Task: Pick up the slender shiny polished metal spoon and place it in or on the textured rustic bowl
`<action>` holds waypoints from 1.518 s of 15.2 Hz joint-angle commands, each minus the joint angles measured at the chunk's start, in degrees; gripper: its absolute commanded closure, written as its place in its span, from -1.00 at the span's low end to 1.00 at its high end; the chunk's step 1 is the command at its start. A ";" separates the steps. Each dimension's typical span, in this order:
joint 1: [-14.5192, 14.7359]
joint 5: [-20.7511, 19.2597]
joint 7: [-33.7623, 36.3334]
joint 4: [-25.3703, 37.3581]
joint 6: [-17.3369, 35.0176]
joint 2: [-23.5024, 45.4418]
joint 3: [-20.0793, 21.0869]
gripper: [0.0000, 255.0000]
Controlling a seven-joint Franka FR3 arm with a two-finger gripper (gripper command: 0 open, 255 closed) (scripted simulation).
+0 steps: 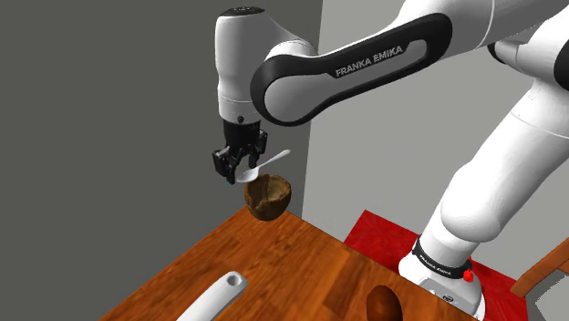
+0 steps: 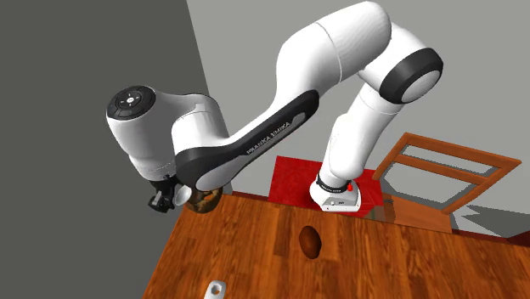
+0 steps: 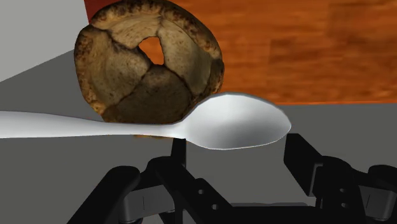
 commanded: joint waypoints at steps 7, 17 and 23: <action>-0.10 -1.54 1.42 -4.36 5.89 1.93 0.52 1.00; -0.16 -2.69 2.50 -6.31 8.84 3.27 0.84 1.00; -0.16 -2.69 2.50 -6.30 8.82 3.27 0.84 -1.00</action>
